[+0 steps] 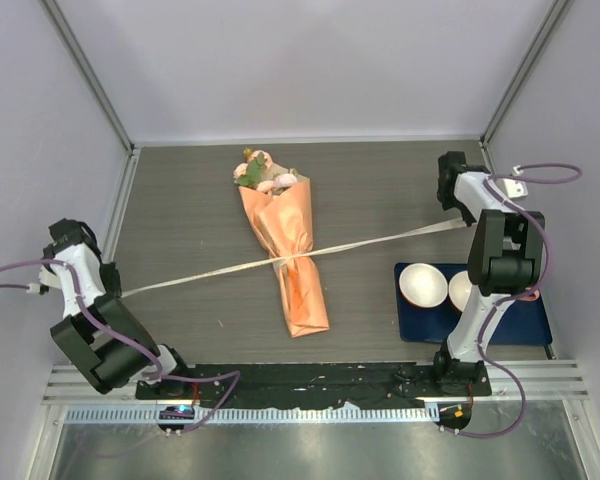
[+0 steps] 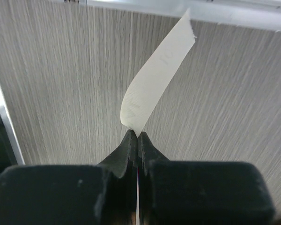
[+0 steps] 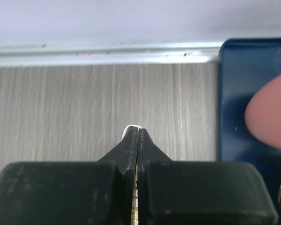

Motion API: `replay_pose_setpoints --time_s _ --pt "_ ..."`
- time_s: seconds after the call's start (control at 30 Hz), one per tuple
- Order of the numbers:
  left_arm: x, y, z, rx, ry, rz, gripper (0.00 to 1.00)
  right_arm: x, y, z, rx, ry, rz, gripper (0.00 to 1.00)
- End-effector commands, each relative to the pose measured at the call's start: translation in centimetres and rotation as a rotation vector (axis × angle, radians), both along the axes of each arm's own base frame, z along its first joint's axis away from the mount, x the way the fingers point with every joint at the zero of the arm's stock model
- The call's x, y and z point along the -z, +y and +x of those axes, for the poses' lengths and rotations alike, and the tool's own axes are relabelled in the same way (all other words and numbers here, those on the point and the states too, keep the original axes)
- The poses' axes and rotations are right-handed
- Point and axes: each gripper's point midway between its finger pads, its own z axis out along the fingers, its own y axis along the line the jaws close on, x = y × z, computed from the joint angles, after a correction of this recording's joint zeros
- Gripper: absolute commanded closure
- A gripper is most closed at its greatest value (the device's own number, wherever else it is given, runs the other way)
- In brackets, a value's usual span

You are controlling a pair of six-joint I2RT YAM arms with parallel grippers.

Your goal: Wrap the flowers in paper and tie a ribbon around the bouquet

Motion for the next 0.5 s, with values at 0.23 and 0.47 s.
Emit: replay_pose_setpoints --time_s 0.23,0.47 --pt "-3.0 6.9 -1.6 -0.154 0.114 0.145 1.00 -3.1 -10.8 -1.7 0.222 -0.009 -0.133 1.00" --pt "-4.0 9.6 -3.5 -0.253 0.163 0.181 1.00 -4.0 -13.7 -0.8 0.262 -0.025 -0.168 1.00"
